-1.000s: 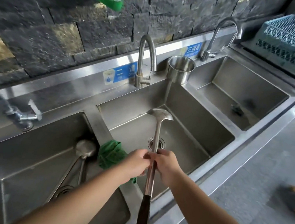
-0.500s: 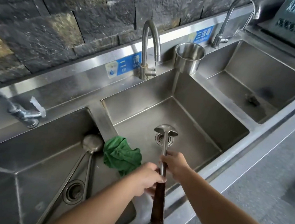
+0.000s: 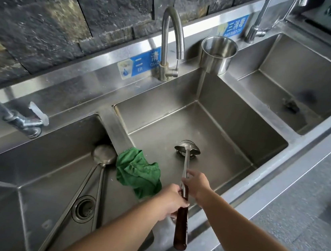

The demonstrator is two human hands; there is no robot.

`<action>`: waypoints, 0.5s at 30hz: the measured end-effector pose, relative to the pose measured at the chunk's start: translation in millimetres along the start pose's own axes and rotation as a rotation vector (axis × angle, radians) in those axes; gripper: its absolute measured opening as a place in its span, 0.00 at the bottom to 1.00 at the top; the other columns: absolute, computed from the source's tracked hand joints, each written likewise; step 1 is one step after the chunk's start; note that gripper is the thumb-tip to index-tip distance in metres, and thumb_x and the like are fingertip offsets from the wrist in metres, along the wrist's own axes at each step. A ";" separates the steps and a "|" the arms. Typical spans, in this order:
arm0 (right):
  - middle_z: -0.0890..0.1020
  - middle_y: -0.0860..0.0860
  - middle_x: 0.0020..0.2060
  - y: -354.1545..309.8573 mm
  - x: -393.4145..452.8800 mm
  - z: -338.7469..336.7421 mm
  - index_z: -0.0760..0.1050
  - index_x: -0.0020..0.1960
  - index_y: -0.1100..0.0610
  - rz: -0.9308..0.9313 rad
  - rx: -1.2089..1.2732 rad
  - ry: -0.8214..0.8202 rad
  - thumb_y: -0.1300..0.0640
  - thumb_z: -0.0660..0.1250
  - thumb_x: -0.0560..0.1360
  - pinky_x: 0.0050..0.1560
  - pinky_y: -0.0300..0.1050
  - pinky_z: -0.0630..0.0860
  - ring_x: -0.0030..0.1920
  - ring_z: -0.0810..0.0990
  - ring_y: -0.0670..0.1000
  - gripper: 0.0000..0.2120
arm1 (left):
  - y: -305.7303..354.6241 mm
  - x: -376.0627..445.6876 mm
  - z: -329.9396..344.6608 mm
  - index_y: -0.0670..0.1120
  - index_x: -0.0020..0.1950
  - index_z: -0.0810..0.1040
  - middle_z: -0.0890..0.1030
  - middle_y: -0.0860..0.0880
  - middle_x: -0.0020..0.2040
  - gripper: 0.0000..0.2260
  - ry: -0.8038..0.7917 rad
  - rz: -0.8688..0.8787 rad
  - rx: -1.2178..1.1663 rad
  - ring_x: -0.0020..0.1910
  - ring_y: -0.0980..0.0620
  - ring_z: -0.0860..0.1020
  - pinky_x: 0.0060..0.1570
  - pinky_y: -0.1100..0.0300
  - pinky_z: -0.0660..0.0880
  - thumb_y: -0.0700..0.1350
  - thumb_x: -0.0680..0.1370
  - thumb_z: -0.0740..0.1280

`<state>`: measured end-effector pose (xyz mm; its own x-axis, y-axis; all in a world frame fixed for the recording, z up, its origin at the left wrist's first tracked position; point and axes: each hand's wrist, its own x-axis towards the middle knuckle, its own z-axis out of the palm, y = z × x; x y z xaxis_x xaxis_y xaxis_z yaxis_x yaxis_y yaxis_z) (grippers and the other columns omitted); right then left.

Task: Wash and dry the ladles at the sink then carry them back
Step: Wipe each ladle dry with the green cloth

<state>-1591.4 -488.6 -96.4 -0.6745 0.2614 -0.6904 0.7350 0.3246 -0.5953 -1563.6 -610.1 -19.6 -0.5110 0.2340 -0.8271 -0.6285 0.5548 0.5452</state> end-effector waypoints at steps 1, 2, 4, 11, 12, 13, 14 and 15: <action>0.83 0.53 0.57 -2.0 -1.8 2.7 0.73 0.70 0.53 0.000 -0.019 -0.011 0.58 0.72 0.73 0.58 0.49 0.78 0.53 0.82 0.54 0.26 | -1.8 1.3 0.8 0.46 0.64 0.72 0.81 0.41 0.49 0.20 -0.005 0.019 0.085 0.47 0.42 0.83 0.42 0.51 0.81 0.36 0.74 0.70; 0.82 0.53 0.55 -4.7 -6.3 1.9 0.72 0.71 0.53 0.006 -0.026 -0.026 0.59 0.71 0.74 0.55 0.47 0.79 0.51 0.82 0.53 0.27 | -2.1 0.9 2.8 0.47 0.65 0.71 0.81 0.41 0.51 0.22 -0.012 0.045 0.189 0.48 0.42 0.83 0.46 0.50 0.81 0.36 0.73 0.71; 0.80 0.52 0.49 -8.7 -13.2 2.7 0.69 0.72 0.53 0.006 -0.090 -0.071 0.61 0.70 0.74 0.46 0.43 0.77 0.48 0.80 0.53 0.27 | -5.0 -0.8 5.3 0.47 0.66 0.71 0.81 0.43 0.54 0.23 -0.006 0.083 0.354 0.51 0.43 0.81 0.51 0.51 0.80 0.38 0.72 0.71; 0.80 0.55 0.56 -9.3 -22.4 13.0 0.67 0.70 0.58 -0.040 -0.334 -0.119 0.54 0.67 0.77 0.42 0.42 0.72 0.51 0.78 0.54 0.24 | -13.7 -9.1 8.0 0.41 0.57 0.75 0.81 0.42 0.48 0.12 0.069 0.163 0.608 0.47 0.43 0.81 0.49 0.50 0.80 0.42 0.75 0.69; 0.80 0.56 0.58 -10.4 -23.9 13.4 0.67 0.70 0.58 -0.045 -0.354 -0.118 0.52 0.66 0.77 0.44 0.42 0.71 0.53 0.78 0.54 0.24 | -14.6 -10.2 7.7 0.41 0.56 0.75 0.81 0.43 0.48 0.11 0.079 0.166 0.590 0.46 0.44 0.82 0.48 0.51 0.80 0.42 0.75 0.69; 0.79 0.56 0.59 -11.6 -25.6 13.9 0.67 0.70 0.58 -0.049 -0.370 -0.117 0.50 0.65 0.77 0.47 0.44 0.73 0.55 0.78 0.55 0.24 | -16.3 -11.3 6.5 0.42 0.55 0.75 0.81 0.43 0.47 0.11 0.084 0.174 0.569 0.46 0.44 0.82 0.48 0.51 0.80 0.42 0.75 0.69; 0.78 0.56 0.60 -12.9 -28.5 14.1 0.67 0.70 0.58 -0.053 -0.384 -0.119 0.48 0.64 0.78 0.51 0.46 0.75 0.56 0.78 0.55 0.24 | -18.0 -12.9 4.7 0.42 0.55 0.75 0.80 0.44 0.46 0.11 0.086 0.188 0.545 0.45 0.45 0.81 0.47 0.52 0.80 0.43 0.75 0.69; 0.77 0.56 0.62 -14.4 -31.6 14.5 0.66 0.71 0.58 -0.058 -0.397 -0.121 0.48 0.63 0.79 0.54 0.48 0.75 0.57 0.77 0.55 0.25 | -20.0 -14.7 1.8 0.43 0.56 0.75 0.80 0.45 0.45 0.10 0.089 0.208 0.522 0.45 0.46 0.81 0.46 0.53 0.80 0.43 0.76 0.68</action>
<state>-1579.7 -514.7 -71.9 -0.6837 0.1314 -0.7179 0.5968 0.6668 -0.4463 -1542.5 -623.2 -18.6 -0.6545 0.3251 -0.6826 -0.1474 0.8306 0.5370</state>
